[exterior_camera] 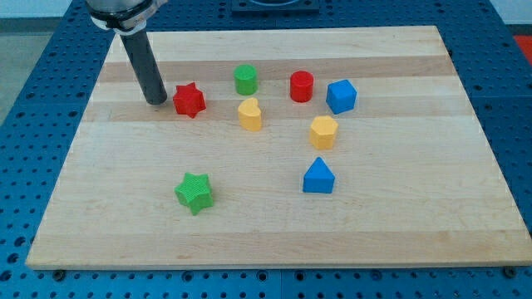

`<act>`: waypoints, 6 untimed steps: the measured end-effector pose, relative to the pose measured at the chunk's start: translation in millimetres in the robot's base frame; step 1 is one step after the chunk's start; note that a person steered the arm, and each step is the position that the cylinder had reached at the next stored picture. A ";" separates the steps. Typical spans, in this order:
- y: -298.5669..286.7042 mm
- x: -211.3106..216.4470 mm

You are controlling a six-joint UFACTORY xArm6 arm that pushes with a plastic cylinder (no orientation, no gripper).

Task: Push the red star along with green star a bit down

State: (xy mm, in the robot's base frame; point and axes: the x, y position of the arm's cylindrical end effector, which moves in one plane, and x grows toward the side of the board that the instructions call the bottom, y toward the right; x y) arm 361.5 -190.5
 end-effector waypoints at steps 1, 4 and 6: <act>16.7 5.4; 35.4 10.3; 36.8 32.2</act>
